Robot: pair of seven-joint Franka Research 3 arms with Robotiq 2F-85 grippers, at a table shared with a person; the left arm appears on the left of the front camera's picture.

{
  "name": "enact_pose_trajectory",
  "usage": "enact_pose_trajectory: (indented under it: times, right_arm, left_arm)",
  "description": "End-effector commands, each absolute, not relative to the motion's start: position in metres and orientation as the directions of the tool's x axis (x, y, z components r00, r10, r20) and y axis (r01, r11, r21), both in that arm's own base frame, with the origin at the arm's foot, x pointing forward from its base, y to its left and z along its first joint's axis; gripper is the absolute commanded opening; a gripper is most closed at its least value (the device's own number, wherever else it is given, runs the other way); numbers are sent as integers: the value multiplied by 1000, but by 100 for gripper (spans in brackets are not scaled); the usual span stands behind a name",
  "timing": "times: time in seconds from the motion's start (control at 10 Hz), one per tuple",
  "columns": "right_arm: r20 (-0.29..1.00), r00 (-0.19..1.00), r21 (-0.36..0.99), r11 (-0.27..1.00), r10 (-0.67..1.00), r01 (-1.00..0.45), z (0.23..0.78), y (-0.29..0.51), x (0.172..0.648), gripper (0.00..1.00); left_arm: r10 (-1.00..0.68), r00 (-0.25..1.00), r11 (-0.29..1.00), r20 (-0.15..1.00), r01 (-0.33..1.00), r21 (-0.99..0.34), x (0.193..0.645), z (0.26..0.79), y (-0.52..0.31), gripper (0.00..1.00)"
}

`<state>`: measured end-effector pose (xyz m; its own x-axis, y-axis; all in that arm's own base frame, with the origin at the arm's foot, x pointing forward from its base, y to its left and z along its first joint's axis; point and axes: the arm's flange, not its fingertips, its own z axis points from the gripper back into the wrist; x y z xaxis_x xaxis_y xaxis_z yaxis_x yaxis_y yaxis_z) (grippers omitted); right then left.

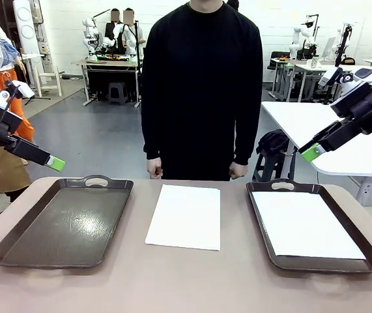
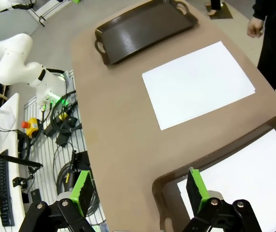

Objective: Sort the A4 documents.
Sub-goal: Receive the A4 Paper.

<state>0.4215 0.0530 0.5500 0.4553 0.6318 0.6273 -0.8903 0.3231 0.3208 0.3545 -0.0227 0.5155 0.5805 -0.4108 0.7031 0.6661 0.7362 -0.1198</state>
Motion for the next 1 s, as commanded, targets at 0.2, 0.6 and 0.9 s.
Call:
enact_pose_trajectory:
  times: [0.2,0.6,0.9]
  right_arm:
    - [630,453,316,324,631,-892,551,53,421,100]
    - [630,453,316,324,631,-892,551,53,421,100]
    - [630,453,316,324,631,-892,551,53,421,100]
  left_arm:
    - [-411,572,726,710,677,-125,355,514,-20,100]
    - [-411,572,726,710,677,-125,355,514,-20,100]
    - [-411,572,726,710,677,-125,355,514,-20,100]
